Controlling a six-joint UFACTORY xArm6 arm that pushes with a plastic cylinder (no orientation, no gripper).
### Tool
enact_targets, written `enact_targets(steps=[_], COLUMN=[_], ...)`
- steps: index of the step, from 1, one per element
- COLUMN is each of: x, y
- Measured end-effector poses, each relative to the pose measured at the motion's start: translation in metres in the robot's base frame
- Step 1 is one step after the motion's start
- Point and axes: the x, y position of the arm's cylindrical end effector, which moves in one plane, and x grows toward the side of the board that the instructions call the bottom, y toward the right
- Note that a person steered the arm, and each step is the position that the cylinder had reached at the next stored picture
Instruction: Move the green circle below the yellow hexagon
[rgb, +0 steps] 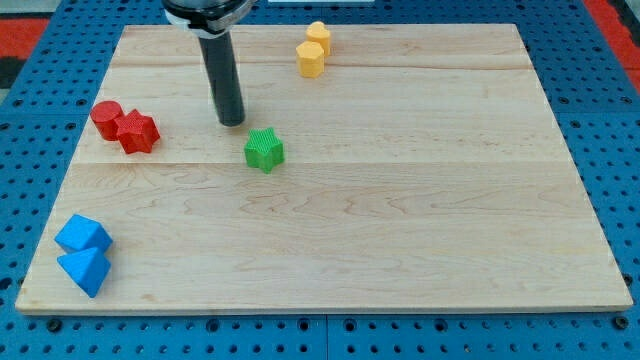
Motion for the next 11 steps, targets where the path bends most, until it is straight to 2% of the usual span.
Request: enact_targets(steps=[1,2,4,6,9,11], x=[-0.009,-0.025,-0.030,-0.048,-0.048,-0.077], y=[-0.033,-0.029,0.020,0.029,0.076,0.032])
